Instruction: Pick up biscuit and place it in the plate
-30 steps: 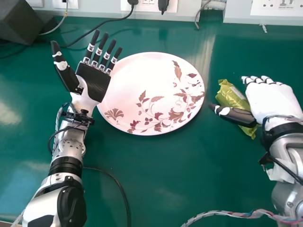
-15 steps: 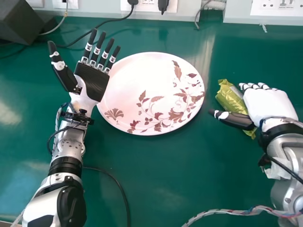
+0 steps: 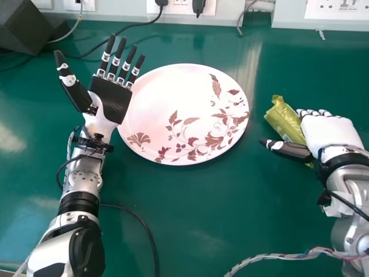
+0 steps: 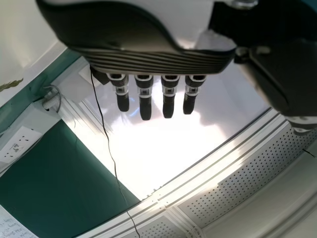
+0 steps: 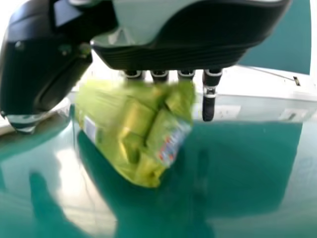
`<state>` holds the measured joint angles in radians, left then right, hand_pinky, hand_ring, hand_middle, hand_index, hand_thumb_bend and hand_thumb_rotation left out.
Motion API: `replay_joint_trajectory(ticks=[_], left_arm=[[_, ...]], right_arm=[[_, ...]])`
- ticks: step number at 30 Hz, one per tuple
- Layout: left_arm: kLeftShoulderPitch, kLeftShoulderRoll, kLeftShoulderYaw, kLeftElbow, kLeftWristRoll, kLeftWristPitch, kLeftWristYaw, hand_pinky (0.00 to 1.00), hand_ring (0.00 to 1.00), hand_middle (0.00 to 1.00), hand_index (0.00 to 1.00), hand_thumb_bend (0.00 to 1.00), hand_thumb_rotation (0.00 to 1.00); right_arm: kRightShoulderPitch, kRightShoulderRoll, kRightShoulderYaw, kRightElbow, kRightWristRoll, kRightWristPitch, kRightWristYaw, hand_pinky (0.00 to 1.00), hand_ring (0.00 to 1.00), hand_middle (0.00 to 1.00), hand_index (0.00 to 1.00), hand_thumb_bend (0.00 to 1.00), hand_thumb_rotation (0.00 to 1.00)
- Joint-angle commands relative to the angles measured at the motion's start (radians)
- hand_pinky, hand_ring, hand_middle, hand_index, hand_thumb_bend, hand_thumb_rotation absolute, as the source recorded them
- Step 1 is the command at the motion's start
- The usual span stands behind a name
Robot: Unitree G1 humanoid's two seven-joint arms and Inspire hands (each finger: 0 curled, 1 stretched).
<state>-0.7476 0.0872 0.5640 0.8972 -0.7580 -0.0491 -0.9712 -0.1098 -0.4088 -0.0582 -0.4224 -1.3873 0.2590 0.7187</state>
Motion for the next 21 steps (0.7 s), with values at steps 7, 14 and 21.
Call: replay_joint_trajectory(ticks=[7, 14, 21], left_arm=[[0.033, -0.001, 0.012, 0.004, -0.014, 0.012, -0.008, 0.99, 0.94, 0.98, 1.00, 1.00, 0.57], [0.034, -0.004, 0.014, -0.001, -0.013, -0.002, -0.007, 0.97, 0.91, 0.96, 1.00, 1.00, 0.55], [0.027, -0.008, 0.028, 0.001, -0.029, 0.011, 0.004, 0.96, 0.88, 0.94, 0.98, 1.00, 0.52]], right_arm=[[0.014, -0.010, 0.035, 0.052, -0.044, 0.065, -0.079, 0.82, 0.90, 1.00, 1.00, 1.00, 0.34], [0.011, 0.019, 0.076, 0.084, -0.118, 0.143, -0.146, 0.79, 0.88, 1.00, 1.00, 1.00, 0.35], [0.012, 0.043, 0.098, 0.105, -0.154, 0.194, -0.222, 0.71, 0.83, 0.98, 0.99, 1.00, 0.33]])
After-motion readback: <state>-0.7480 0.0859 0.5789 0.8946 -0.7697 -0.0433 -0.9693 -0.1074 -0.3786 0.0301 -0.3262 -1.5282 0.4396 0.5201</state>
